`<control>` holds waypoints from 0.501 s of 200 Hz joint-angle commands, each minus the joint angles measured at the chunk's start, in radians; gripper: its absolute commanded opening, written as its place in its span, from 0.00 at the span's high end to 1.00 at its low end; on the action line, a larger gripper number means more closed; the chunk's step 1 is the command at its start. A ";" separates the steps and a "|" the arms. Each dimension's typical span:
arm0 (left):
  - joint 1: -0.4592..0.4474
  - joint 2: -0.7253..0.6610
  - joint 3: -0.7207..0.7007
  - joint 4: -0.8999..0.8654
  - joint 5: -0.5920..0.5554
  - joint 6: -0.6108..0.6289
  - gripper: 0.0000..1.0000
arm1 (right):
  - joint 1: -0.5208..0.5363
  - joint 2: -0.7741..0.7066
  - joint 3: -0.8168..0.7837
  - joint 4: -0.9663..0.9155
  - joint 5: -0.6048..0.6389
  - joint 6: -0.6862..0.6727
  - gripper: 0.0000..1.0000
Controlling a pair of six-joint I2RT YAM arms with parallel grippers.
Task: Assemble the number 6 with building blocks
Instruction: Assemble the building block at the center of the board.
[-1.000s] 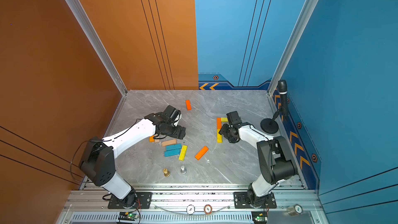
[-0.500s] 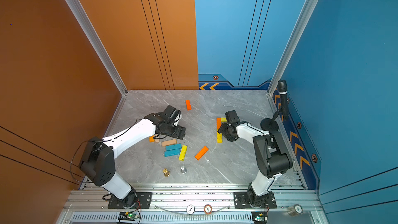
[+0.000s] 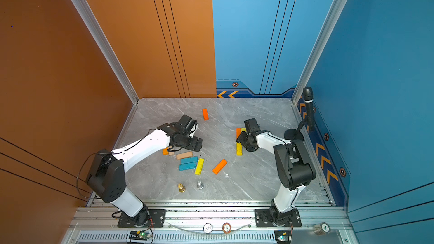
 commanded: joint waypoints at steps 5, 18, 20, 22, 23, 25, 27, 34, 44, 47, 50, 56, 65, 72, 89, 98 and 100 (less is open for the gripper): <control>-0.007 -0.015 0.017 -0.019 -0.025 0.015 0.08 | 0.012 -0.062 0.042 -0.091 0.046 -0.042 0.36; -0.007 -0.015 0.017 -0.019 -0.024 0.015 0.08 | 0.011 -0.099 0.045 -0.133 0.076 -0.061 0.36; -0.008 -0.015 0.016 -0.019 -0.024 0.015 0.08 | 0.009 -0.103 0.047 -0.141 0.081 -0.064 0.36; -0.008 -0.015 0.017 -0.019 -0.024 0.015 0.08 | 0.009 -0.109 0.048 -0.149 0.088 -0.067 0.36; -0.007 -0.015 0.017 -0.019 -0.024 0.015 0.08 | 0.008 -0.113 0.048 -0.152 0.091 -0.067 0.36; -0.008 -0.015 0.017 -0.019 -0.024 0.015 0.08 | 0.007 -0.118 0.048 -0.159 0.098 -0.070 0.36; -0.009 -0.015 0.016 -0.019 -0.024 0.015 0.08 | 0.005 -0.123 0.049 -0.167 0.104 -0.072 0.36; -0.008 -0.015 0.017 -0.019 -0.024 0.015 0.08 | -0.002 -0.139 0.047 -0.191 0.124 -0.078 0.36; -0.009 -0.015 0.017 -0.019 -0.022 0.015 0.08 | -0.013 -0.162 0.041 -0.220 0.152 -0.085 0.36; -0.010 -0.015 0.016 -0.020 -0.022 0.015 0.08 | -0.020 -0.169 0.037 -0.228 0.158 -0.086 0.36; -0.009 -0.015 0.017 -0.019 -0.021 0.015 0.08 | -0.025 -0.175 0.029 -0.230 0.160 -0.085 0.36; -0.010 -0.014 0.018 -0.019 -0.019 0.015 0.08 | -0.039 -0.186 0.015 -0.232 0.154 -0.083 0.36; -0.010 -0.014 0.017 -0.018 -0.019 0.014 0.08 | -0.058 -0.199 -0.011 -0.224 0.140 -0.075 0.36; -0.011 -0.014 0.018 -0.019 -0.019 0.014 0.08 | -0.071 -0.208 -0.031 -0.218 0.131 -0.068 0.36; -0.011 -0.014 0.017 -0.019 -0.019 0.014 0.08 | -0.105 -0.225 -0.069 -0.209 0.121 -0.059 0.36; -0.013 -0.014 0.017 -0.019 -0.019 0.012 0.08 | -0.126 -0.229 -0.085 -0.206 0.118 -0.056 0.36; -0.014 -0.013 0.019 -0.019 -0.020 0.012 0.08 | -0.132 -0.229 -0.088 -0.204 0.117 -0.057 0.36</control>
